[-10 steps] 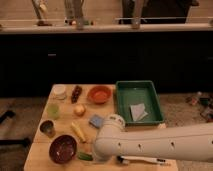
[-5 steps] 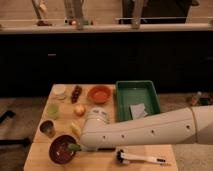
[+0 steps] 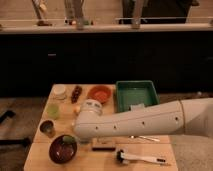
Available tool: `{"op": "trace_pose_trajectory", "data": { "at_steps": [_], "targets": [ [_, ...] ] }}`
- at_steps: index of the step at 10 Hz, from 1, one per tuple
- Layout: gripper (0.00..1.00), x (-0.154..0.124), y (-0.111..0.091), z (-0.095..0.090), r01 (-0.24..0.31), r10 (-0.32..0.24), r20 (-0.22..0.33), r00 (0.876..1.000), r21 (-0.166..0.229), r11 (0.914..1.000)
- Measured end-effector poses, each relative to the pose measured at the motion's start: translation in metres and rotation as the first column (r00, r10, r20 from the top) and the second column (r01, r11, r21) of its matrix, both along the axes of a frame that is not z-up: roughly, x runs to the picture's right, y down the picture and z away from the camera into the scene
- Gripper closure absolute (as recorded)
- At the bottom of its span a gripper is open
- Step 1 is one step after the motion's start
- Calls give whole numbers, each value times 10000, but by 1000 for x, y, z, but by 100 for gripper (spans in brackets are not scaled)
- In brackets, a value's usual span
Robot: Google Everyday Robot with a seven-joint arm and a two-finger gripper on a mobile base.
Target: Place pepper in paper cup
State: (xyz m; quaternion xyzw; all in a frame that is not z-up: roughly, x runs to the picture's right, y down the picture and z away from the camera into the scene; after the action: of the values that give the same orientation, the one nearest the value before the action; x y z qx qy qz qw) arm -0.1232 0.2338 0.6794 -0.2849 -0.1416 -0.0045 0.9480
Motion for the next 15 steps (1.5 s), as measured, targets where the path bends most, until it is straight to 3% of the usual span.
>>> {"op": "trace_pose_trajectory", "data": {
  "at_steps": [6,15],
  "targets": [
    [100,-24,-46,26,134,-130,-126,9998,327,9994],
    [100,-71,-84,74,541,-534,-473,9975,139,9984]
  ]
}}
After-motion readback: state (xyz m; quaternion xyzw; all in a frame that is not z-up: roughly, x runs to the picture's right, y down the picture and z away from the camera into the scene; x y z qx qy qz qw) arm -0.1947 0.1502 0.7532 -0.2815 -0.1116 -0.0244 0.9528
